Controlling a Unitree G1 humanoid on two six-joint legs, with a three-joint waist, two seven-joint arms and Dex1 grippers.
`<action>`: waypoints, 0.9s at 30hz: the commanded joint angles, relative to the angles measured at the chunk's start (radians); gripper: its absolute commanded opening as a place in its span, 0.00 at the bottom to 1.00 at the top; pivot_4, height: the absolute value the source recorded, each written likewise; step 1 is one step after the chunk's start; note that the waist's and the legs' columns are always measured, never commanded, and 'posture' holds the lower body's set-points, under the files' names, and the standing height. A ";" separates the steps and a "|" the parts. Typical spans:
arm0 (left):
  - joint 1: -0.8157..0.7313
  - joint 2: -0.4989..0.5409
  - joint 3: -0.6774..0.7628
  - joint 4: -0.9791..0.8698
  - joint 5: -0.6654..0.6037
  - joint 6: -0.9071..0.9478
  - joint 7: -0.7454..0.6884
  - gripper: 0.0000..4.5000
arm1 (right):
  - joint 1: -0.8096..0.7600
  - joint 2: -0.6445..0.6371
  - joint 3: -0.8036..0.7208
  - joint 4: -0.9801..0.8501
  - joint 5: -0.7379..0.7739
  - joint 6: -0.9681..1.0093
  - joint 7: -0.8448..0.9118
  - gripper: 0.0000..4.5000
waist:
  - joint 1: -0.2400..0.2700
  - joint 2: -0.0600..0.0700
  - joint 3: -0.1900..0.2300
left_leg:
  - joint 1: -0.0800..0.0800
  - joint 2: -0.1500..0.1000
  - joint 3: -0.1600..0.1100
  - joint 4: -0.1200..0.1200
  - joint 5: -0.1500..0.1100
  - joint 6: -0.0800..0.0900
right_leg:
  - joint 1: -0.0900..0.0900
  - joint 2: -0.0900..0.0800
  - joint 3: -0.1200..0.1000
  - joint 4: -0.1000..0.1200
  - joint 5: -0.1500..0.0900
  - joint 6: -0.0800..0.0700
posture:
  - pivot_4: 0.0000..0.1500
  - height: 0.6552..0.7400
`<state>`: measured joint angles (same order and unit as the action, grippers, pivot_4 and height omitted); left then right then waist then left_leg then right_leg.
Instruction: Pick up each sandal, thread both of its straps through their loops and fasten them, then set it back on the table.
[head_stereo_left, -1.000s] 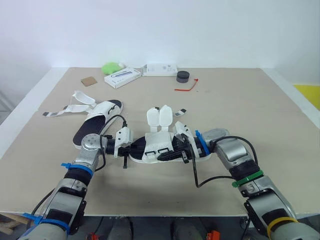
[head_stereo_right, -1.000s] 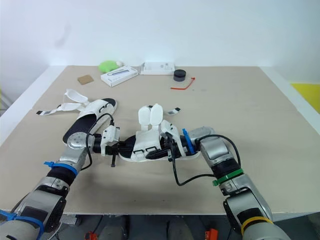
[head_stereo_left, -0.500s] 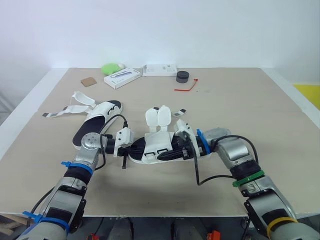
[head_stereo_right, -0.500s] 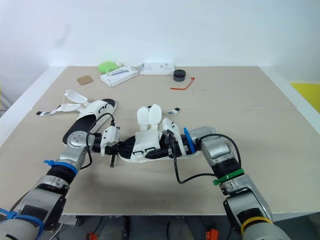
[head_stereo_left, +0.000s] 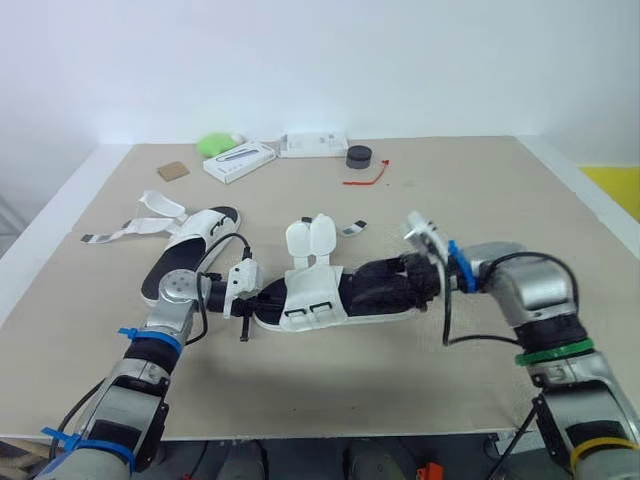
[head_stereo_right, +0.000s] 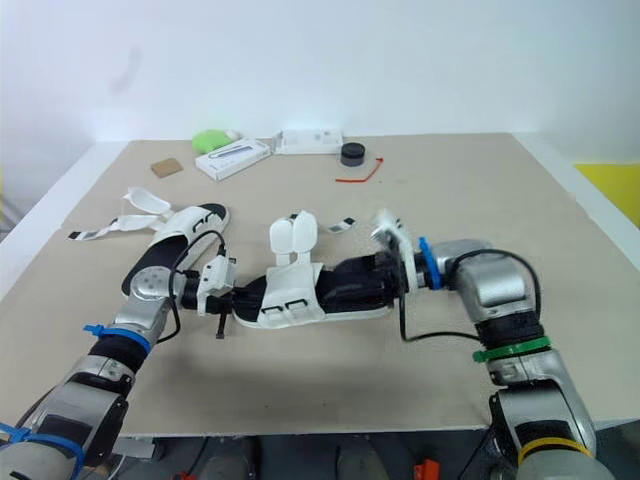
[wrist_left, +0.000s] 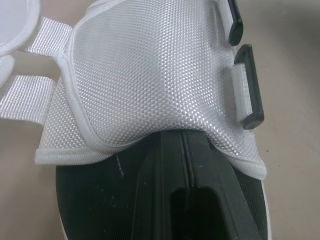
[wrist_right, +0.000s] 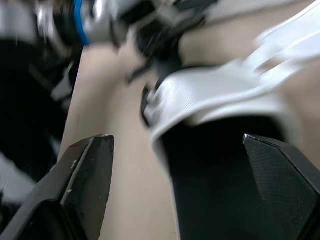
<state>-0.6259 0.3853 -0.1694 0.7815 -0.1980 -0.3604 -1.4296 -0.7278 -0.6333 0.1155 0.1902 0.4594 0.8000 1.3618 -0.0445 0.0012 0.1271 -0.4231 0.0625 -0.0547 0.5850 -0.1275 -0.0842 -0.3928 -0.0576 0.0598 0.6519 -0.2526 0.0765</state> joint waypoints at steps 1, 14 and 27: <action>0.112 0.000 -0.084 0.101 0.111 0.035 0.008 0.00 | -0.149 0.073 -0.087 0.077 0.034 0.127 -0.173 0.99 | -0.002 0.003 -0.002 | 0.001 0.000 0.000 0.000 0.000 0.000 | 0.001 0.000 0.000 -0.001 0.000 0.000 | 1.00 1.00; 0.151 -0.011 -0.050 0.143 0.106 -0.049 0.070 0.00 | -0.391 0.210 0.055 0.445 -0.113 0.201 -0.294 0.99 | -0.003 0.007 -0.009 | 0.001 -0.002 -0.001 -0.001 -0.001 0.000 | 0.001 -0.001 0.000 -0.002 0.000 0.000 | 1.00 1.00; 0.171 -0.011 -0.057 0.164 0.111 -0.086 0.076 0.00 | -0.487 0.346 -0.064 0.623 -0.075 0.102 -0.296 0.99 | -0.004 0.009 -0.010 | 0.001 -0.002 -0.003 -0.002 -0.002 0.000 | 0.000 -0.001 0.000 -0.002 0.000 0.000 | 1.00 1.00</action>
<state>-0.5598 0.3625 -0.1488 0.7857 -0.2018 -0.4972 -1.3404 -1.1721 -0.2929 0.0936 0.8152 0.3566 0.9265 1.0717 -0.0488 0.0100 0.1168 -0.4218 0.0602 -0.0575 0.5834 -0.1292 -0.0842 -0.3925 -0.0584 0.0593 0.6495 -0.2528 0.0765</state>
